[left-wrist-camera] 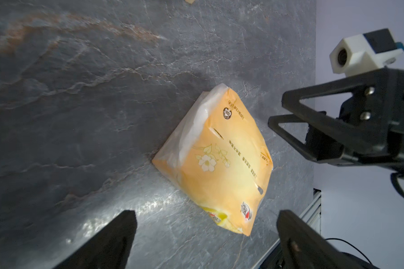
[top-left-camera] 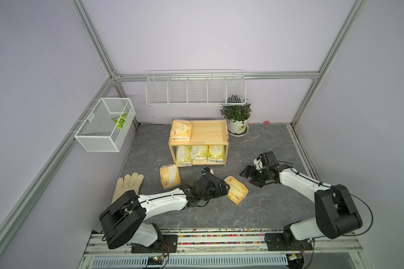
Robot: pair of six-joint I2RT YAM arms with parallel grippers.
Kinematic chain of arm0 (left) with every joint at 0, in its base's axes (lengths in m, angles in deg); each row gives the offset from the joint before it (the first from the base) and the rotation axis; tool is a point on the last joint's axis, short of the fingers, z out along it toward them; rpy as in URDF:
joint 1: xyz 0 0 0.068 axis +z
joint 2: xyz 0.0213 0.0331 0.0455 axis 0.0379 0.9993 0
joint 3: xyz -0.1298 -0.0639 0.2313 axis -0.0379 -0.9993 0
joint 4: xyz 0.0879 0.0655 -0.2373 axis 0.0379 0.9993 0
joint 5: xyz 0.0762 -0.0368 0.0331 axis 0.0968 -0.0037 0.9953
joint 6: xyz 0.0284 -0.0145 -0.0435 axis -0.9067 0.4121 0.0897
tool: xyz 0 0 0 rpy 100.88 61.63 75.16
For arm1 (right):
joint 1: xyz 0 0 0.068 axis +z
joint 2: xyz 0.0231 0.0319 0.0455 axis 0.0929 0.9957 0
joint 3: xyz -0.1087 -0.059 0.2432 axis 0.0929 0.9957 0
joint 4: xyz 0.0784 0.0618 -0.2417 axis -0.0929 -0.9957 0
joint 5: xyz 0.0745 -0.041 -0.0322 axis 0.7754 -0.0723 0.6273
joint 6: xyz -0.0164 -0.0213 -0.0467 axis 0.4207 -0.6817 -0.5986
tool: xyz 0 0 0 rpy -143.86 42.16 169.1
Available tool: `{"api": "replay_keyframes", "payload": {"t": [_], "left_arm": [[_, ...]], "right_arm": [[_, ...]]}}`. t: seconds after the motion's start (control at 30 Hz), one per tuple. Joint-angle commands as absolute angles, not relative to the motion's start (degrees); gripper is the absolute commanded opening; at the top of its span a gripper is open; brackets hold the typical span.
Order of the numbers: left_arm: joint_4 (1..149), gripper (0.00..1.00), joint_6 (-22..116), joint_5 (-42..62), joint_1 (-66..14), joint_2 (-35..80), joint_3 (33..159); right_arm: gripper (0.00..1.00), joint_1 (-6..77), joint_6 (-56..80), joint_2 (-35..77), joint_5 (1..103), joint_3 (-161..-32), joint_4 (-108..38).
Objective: Place the tissue boxes on the shelf by color
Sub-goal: Pick up the box of tissues from the center of the board.
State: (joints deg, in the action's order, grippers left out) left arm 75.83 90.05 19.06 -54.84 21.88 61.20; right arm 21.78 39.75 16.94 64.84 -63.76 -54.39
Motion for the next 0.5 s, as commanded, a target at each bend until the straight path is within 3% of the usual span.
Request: {"api": "replay_keyframes", "payload": {"t": [0.0,0.27,0.47], "left_arm": [[70.79,1.0,92.05,18.02,-55.04,25.3,63.19],[66.85,1.0,94.17,17.0,-54.54,30.53,64.95],[64.48,1.0,94.89,15.87,-52.29,31.71,64.28]], "right_arm": [[0.8,21.76,39.42,14.91,67.07,-60.76,-52.59],[0.8,23.35,41.68,11.26,69.96,-54.9,-48.88],[0.8,29.18,45.25,8.73,70.7,-51.3,-44.25]]}}
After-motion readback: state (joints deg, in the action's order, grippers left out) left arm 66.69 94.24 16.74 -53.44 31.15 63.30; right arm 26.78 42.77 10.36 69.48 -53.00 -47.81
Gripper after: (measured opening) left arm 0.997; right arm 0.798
